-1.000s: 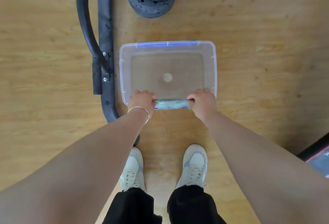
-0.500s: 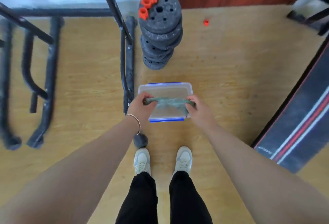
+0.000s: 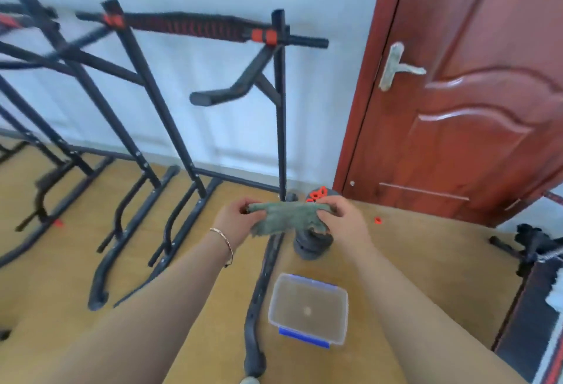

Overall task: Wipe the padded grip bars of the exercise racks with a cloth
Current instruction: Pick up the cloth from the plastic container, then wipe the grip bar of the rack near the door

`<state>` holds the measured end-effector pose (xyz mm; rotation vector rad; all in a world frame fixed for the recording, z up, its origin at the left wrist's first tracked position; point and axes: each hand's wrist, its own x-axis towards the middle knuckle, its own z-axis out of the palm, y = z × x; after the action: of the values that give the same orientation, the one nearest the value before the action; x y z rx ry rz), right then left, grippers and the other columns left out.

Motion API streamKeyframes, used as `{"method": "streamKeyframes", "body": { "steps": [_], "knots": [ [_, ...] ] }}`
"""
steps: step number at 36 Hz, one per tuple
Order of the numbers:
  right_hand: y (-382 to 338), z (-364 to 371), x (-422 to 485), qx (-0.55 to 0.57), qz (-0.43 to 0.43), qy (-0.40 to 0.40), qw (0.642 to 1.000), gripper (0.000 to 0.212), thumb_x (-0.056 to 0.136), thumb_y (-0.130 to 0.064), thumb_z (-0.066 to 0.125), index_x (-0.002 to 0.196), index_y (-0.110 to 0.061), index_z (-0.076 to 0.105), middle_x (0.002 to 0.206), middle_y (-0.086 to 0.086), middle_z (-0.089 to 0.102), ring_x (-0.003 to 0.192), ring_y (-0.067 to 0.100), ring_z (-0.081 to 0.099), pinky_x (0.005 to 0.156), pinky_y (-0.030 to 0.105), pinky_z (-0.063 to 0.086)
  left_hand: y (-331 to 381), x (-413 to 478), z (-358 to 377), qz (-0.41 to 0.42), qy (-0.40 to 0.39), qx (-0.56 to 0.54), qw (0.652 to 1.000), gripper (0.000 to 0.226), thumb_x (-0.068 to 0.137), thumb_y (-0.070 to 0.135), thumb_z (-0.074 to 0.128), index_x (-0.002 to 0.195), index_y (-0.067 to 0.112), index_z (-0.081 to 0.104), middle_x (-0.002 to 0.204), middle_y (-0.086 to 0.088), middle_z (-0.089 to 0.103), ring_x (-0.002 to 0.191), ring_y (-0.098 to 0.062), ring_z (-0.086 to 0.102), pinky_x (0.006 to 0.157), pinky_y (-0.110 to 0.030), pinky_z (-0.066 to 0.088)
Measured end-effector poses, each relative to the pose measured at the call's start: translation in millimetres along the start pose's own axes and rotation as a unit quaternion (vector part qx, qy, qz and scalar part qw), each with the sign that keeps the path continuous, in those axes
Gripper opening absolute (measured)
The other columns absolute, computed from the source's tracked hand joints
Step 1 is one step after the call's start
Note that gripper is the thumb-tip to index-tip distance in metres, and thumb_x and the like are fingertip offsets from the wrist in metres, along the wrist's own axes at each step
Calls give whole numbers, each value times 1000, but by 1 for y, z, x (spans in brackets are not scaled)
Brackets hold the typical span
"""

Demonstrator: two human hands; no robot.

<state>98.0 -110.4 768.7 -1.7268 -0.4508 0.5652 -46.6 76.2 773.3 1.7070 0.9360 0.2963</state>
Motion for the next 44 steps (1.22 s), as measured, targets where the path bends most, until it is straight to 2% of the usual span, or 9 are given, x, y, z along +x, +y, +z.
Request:
{"method": "streamKeyframes", "body": {
  "steps": [9,16,20,25,28,31,34,36,44],
  "knots": [
    [-122,89,5,20,-82,-132,988,29,87,-7,70,89,-35,78,91,-10,73,81,7,71,66,19,56,53,-29,-148,39,95,-141,985,19,87,1,67,96,16,76,86,-9,76,82,-22,71,70,-31,57],
    [-165,186,2,58,-61,-223,971,22,89,-8,69,93,-27,79,97,3,76,91,22,74,76,29,59,54,-17,-254,75,138,-155,975,19,90,0,63,94,14,76,86,-8,76,85,-20,72,73,-32,58],
    [-167,263,15,106,-12,-202,973,16,91,-7,69,92,-18,80,95,6,77,89,20,74,74,30,60,41,16,-314,65,144,-144,977,22,89,3,63,91,21,76,77,-2,75,73,-14,72,60,-28,59],
    [-190,349,49,141,13,-115,983,20,94,-26,67,87,-13,81,91,5,78,85,18,75,74,27,60,25,76,-394,58,104,-155,981,22,88,3,65,96,20,76,85,-3,76,93,-25,70,79,-40,62],
    [-213,382,74,125,-4,-54,991,18,95,-18,65,87,-15,81,93,7,77,82,19,74,74,28,60,27,107,-429,60,67,-164,982,24,86,-1,65,100,15,76,90,-9,76,98,-29,69,86,-42,60],
    [-237,401,97,94,-35,-13,995,16,94,-9,65,102,-19,74,106,7,72,96,24,69,87,38,60,37,135,-454,78,18,-205,976,17,87,4,70,101,10,75,98,-14,76,101,-31,69,91,-44,58],
    [-258,408,114,74,-56,11,996,34,93,-3,65,120,-24,65,114,7,66,103,28,66,94,42,57,50,157,-467,95,-6,-215,972,18,90,24,72,101,10,76,96,-7,77,91,-20,73,73,-27,58],
    [-267,407,122,55,-62,11,996,45,91,-1,66,130,-22,60,116,6,66,104,28,66,96,41,56,58,172,-473,115,-3,-207,971,15,88,24,73,98,14,78,98,-5,77,93,-19,73,77,-27,58],
    [-297,408,147,-135,-57,9,989,33,90,-2,59,117,-16,73,110,-4,65,102,16,60,72,21,47,84,212,-485,214,29,-72,974,24,80,21,75,86,44,75,95,9,72,90,-8,68,79,-22,55]
  ]
}}
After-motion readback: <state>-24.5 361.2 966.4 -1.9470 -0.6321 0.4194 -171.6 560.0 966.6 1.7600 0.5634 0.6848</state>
